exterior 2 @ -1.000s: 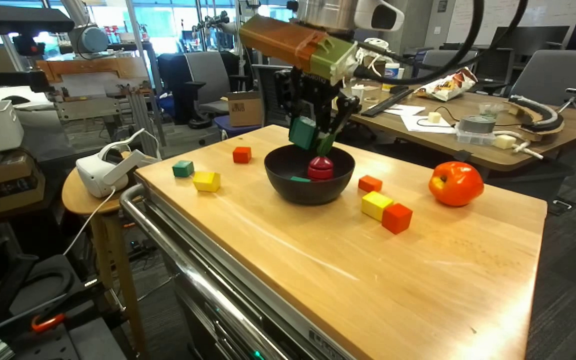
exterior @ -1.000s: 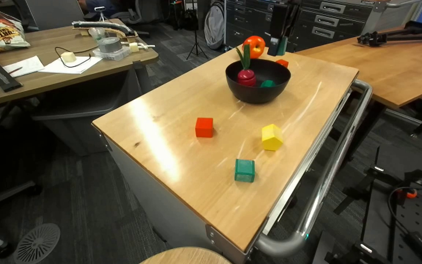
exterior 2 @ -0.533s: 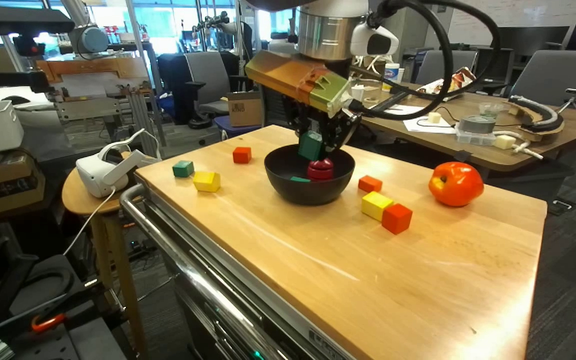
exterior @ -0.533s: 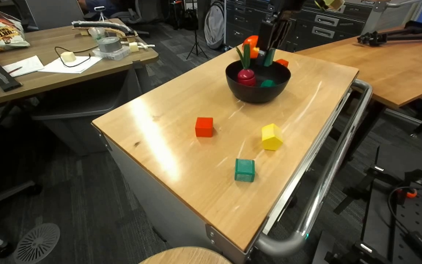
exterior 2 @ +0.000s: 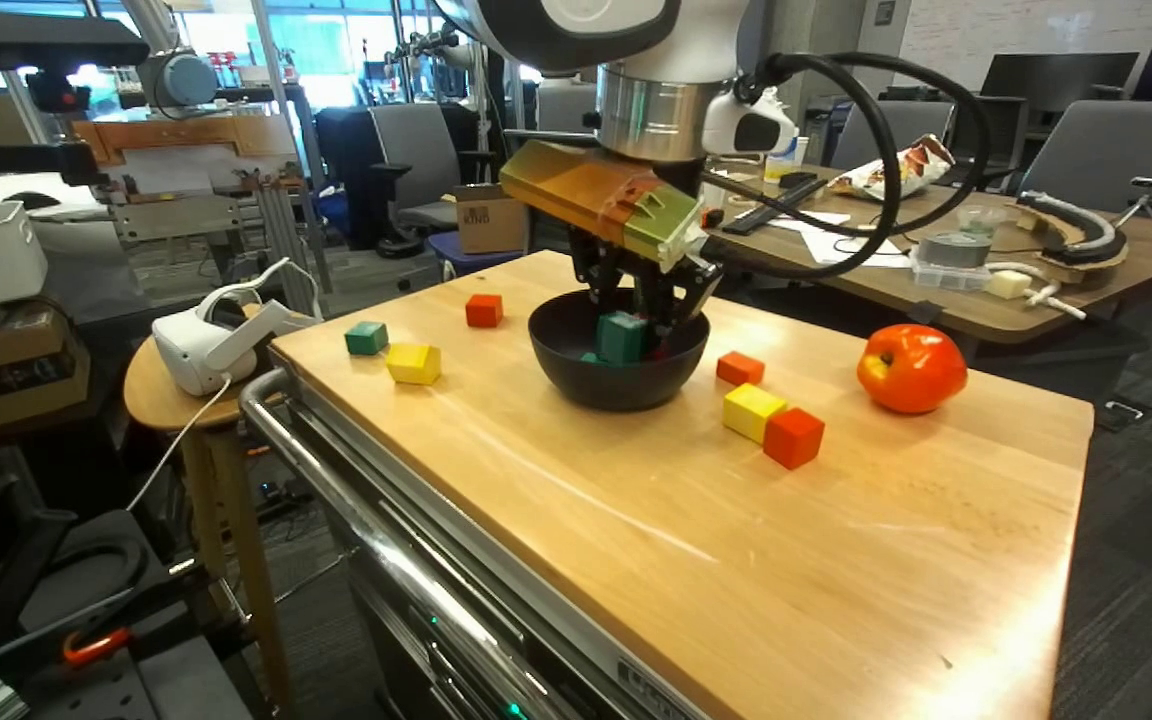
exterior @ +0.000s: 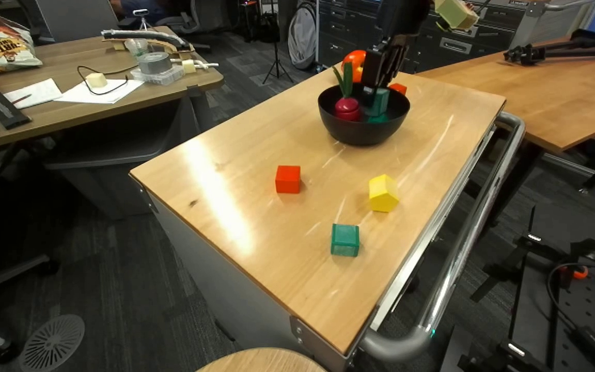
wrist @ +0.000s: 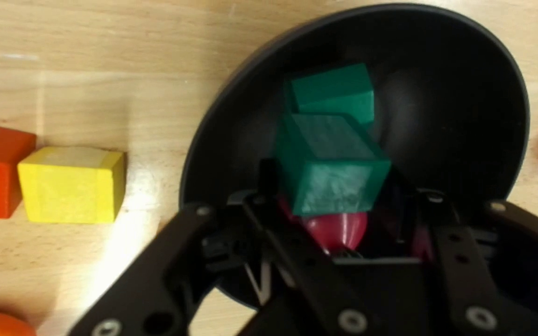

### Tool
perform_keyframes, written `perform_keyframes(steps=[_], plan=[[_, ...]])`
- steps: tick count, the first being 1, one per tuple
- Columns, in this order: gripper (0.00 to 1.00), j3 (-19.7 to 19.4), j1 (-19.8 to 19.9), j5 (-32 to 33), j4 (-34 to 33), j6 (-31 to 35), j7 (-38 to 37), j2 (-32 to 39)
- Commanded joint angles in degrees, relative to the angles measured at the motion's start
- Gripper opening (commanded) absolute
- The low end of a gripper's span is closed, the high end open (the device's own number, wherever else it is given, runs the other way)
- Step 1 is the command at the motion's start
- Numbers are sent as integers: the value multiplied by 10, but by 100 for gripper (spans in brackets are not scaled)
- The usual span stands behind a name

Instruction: Put the objects that are near the edge away from you in the bowl except the apple which you must move to the left, then put the rest of the blocks one at a time in the bowl, then move the apple to the right

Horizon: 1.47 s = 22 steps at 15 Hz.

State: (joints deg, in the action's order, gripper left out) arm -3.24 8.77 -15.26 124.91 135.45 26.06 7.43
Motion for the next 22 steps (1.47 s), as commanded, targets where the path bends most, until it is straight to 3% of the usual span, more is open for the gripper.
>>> perform_keyframes(steps=[1, 3, 8, 10, 11, 14, 16, 19, 22], plan=[[84, -5, 1, 3, -35, -9, -17, -4], [99, -13, 2, 31, -71, -21, -29, -11], [100, -32, 6, 108, -209, -55, -51, 38], [100, -33, 0, 108, -251, -104, -114, 77], [100, -30, 8, 97, -190, -66, -64, 26], [100, -27, 7, 99, -224, -85, -97, 68], [100, -33, -1, 162, -258, -126, -84, 89], [100, -64, -2, 284, -326, -130, -149, 138], [100, -93, 4, 343, -402, -156, -210, 196]])
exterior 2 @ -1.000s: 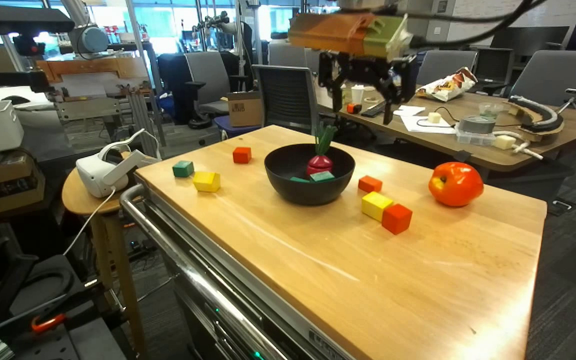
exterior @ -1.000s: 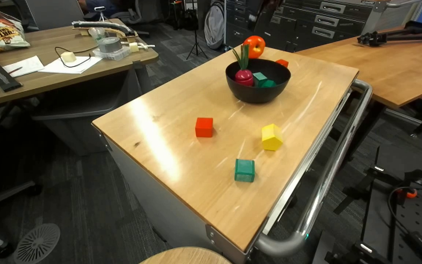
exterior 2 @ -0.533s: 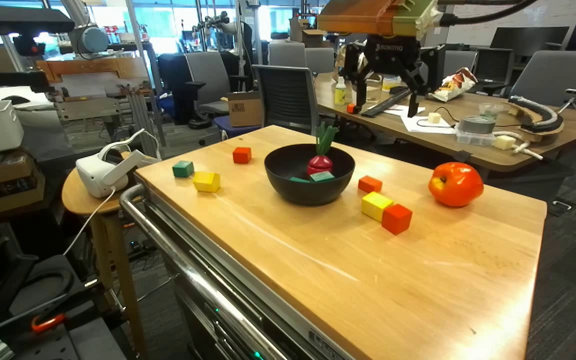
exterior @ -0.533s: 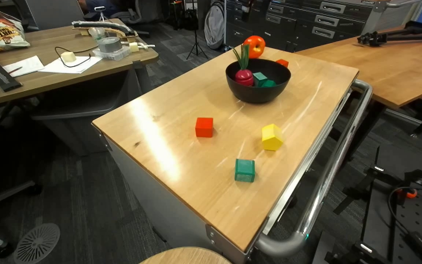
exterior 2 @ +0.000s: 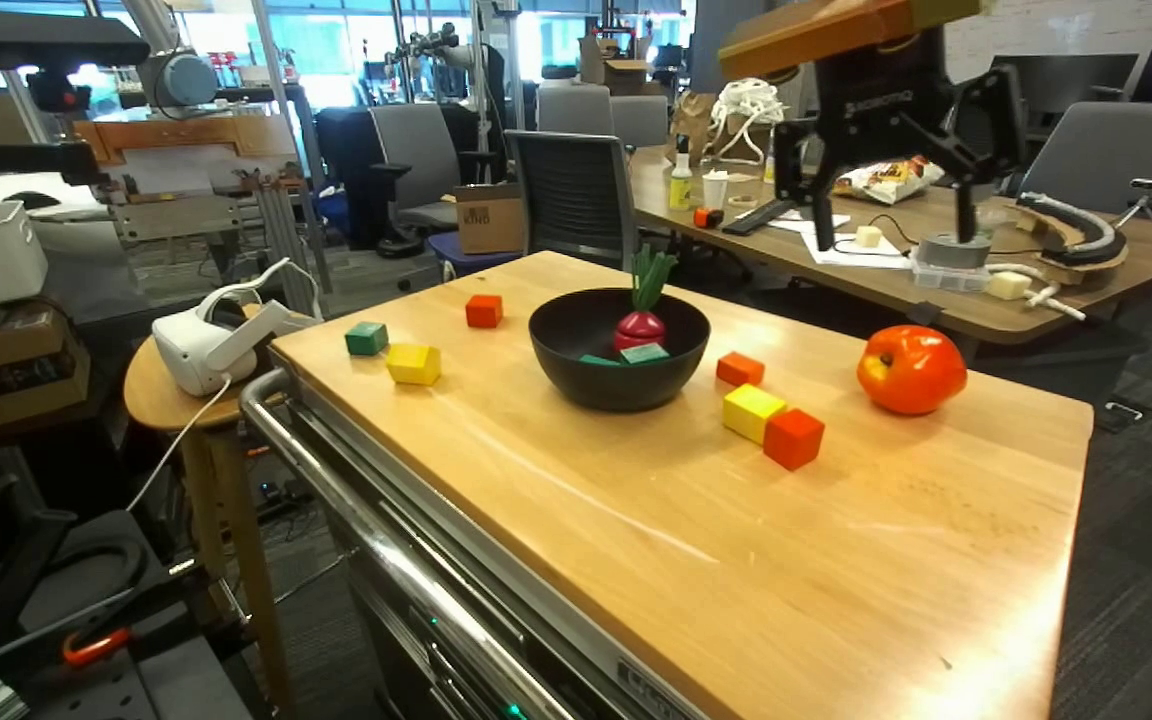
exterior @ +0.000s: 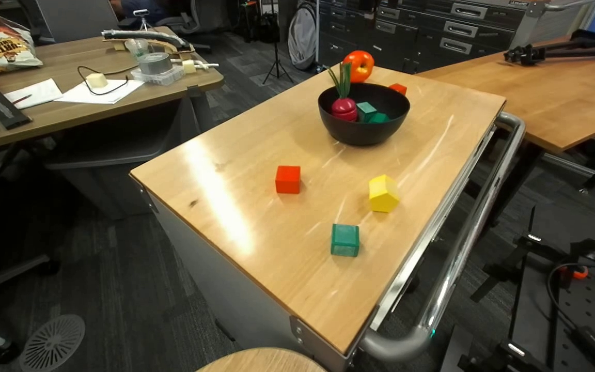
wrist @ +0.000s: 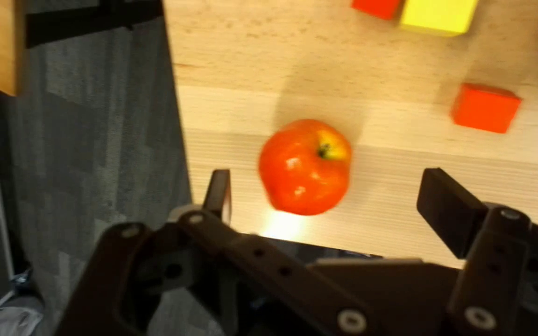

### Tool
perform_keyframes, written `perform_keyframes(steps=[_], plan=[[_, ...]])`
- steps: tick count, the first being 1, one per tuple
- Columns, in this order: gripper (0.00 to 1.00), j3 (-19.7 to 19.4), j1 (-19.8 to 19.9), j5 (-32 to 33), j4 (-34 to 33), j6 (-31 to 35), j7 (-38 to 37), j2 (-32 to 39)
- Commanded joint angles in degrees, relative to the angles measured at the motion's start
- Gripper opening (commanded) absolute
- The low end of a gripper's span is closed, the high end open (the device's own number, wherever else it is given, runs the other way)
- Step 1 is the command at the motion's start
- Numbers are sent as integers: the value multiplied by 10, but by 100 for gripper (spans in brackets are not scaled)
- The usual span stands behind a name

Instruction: Put the objects that are near the edge away from you in the bowl except the apple which you must move to the left, then put the rest of the blocks one at a time in the bowl, then move the apple to the right

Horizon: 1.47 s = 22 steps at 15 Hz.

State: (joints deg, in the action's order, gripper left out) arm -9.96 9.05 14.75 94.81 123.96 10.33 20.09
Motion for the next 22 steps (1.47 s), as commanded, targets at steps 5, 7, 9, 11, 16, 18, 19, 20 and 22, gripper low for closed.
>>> perform_keyframes(steps=[5, 7, 9, 11, 16, 18, 19, 20, 22], plan=[[100, -21, 17, 9, -121, -84, -91, 92], [100, -20, 16, 4, -145, -97, -102, 110], [100, -20, 16, 3, -152, -102, -106, 114], [100, -4, 33, -59, -165, -134, -113, 114], [100, -18, 33, -121, -195, -167, -225, 136], [100, -24, 27, -117, -207, -134, -281, 151], [100, -26, 25, -116, -215, -128, -311, 158], [100, -29, 23, -118, -222, -134, -343, 162], [100, -21, 28, -112, -193, -135, -313, 147]])
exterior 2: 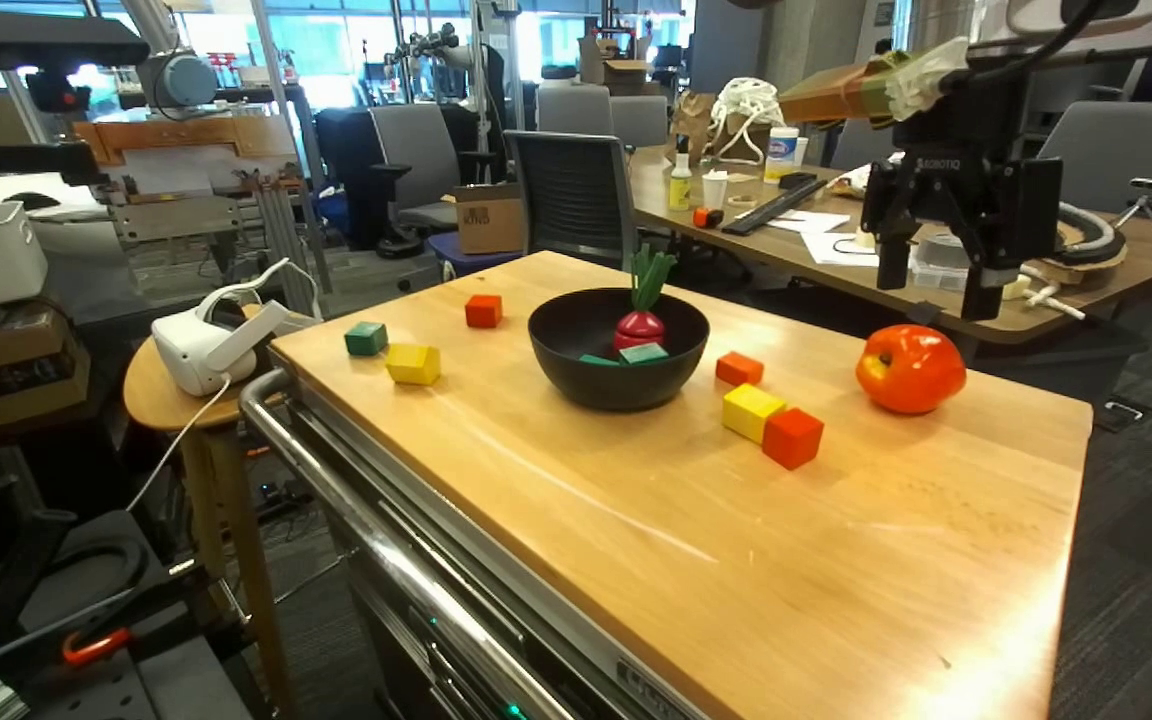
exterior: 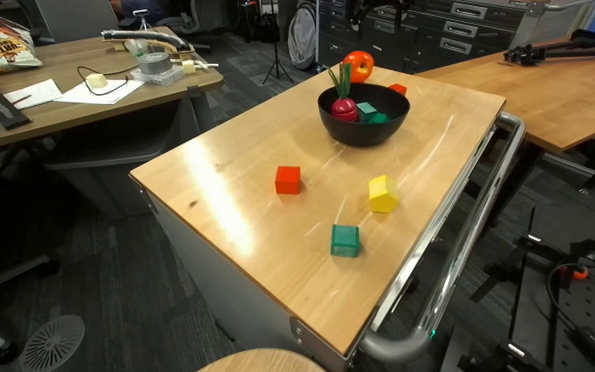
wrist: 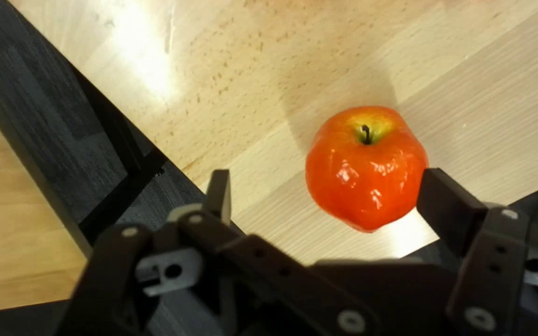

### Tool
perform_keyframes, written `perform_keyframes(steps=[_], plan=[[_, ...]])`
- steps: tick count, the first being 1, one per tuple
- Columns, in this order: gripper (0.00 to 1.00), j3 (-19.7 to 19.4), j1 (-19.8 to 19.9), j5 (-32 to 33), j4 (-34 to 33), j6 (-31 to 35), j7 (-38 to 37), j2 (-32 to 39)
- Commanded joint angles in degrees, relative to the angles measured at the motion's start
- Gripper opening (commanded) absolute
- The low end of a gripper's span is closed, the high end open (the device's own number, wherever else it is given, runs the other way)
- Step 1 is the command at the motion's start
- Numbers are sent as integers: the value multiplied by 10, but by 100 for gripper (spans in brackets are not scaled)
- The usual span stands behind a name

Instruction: Put the objects that are near the edge away from you in the bowl except the apple which you must move to the left, then put the rest of the blocks one at a time in the bowl, then move the apple to the right

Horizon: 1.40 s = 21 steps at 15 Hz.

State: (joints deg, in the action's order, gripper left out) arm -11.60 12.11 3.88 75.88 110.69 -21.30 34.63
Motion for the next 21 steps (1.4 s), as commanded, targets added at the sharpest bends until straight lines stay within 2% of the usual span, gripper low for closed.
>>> perform_keyframes(steps=[1, 3, 6, 9, 16, 17, 18, 19, 20, 21], plan=[[100, -6, -4, -4, -9, -3, -7, 7], [100, -6, -4, -4, -14, -3, -15, 10], [100, 19, 17, -34, -27, 32, 56, 30], [100, 43, 35, -72, -57, 33, 134, 60], [100, 33, 28, -48, -131, -4, 158, 127], [92, 34, 29, -50, -141, -12, 161, 133], [75, 34, 30, -49, -150, -19, 161, 140], [66, 33, 30, -48, -158, -29, 164, 144], [59, 32, 30, -46, -166, -38, 165, 147], [59, 31, 29, -44, -174, -47, 166, 151]])
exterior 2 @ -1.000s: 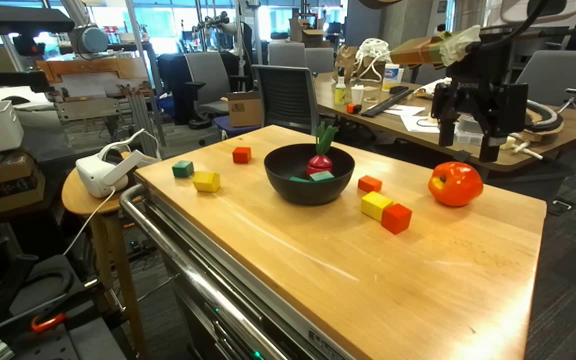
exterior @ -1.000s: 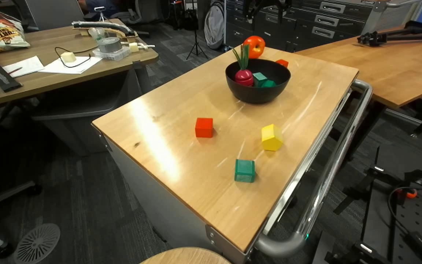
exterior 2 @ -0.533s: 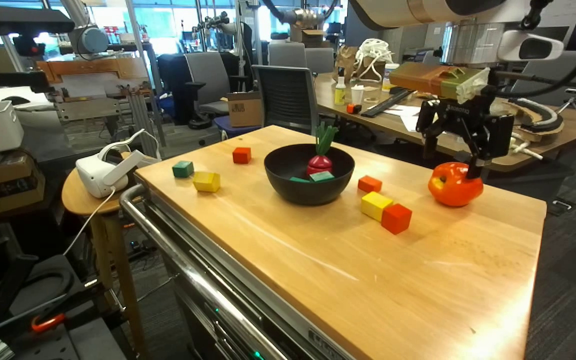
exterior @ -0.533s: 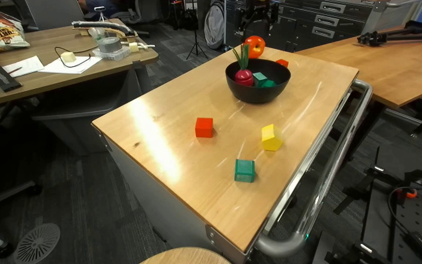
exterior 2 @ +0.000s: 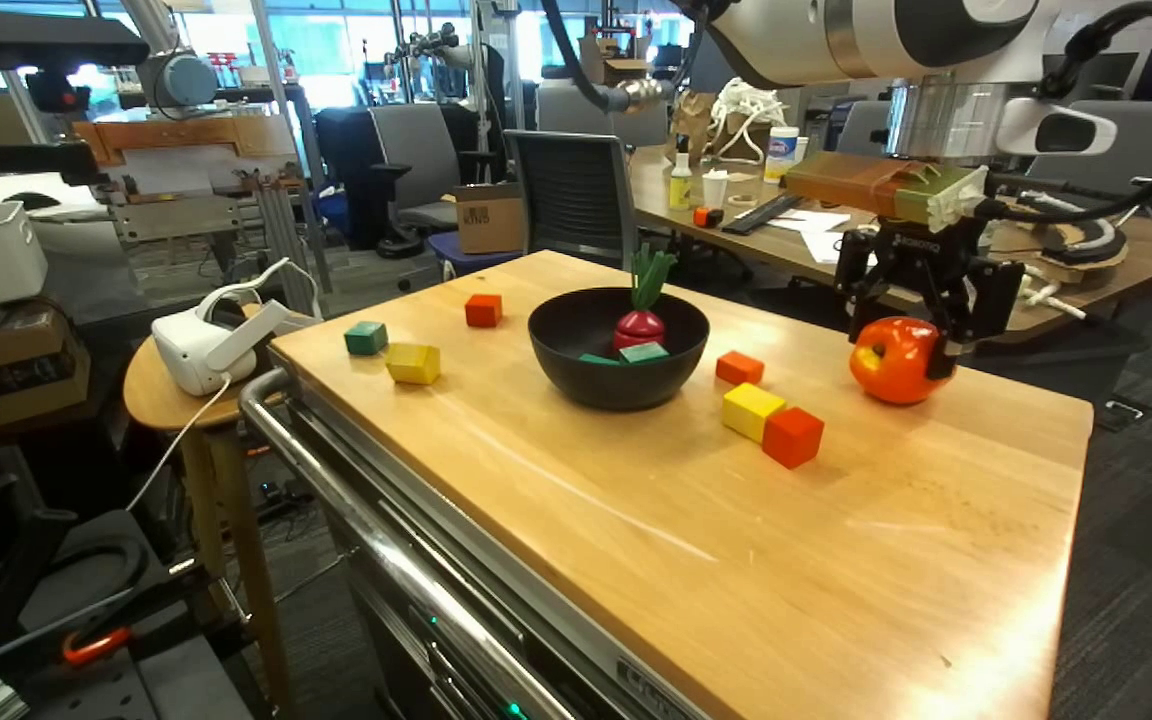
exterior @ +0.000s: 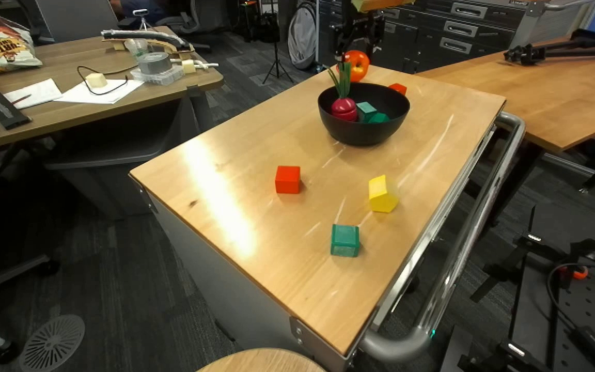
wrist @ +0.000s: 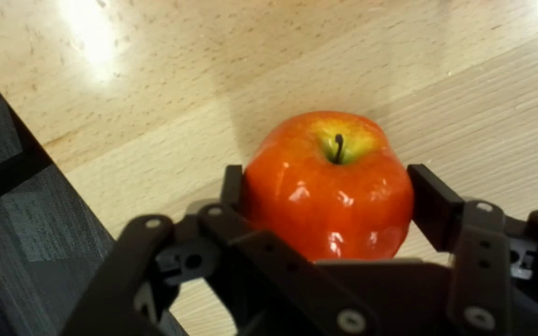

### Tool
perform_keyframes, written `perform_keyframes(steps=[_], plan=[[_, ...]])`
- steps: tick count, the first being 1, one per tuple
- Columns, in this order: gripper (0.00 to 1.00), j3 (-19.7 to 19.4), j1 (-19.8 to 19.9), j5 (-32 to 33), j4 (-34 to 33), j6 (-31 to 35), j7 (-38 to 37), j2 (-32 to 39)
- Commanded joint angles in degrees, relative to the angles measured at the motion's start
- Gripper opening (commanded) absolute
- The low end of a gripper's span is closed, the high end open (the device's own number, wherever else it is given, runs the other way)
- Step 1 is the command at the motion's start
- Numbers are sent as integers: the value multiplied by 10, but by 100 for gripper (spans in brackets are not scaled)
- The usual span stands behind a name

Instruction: Put the objects that are near the edge away from you in the bowl except the apple which you must move to the left, then put the rest of the blocks one at a time in the bowl, then move the apple to the right

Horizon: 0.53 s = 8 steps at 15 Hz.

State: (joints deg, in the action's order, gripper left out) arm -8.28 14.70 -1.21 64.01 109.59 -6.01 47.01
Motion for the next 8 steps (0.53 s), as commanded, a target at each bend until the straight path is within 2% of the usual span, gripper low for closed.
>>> perform_keyframes(steps=[1, 3, 5, 8], plan=[[58, -2, 4, 8, -61, -45, 15, 29], [58, -3, -6, 21, -49, -47, 23, 13], [58, -1, -27, 46, -18, -21, 52, -27], [58, 3, -72, 88, 23, 13, 64, -86]])
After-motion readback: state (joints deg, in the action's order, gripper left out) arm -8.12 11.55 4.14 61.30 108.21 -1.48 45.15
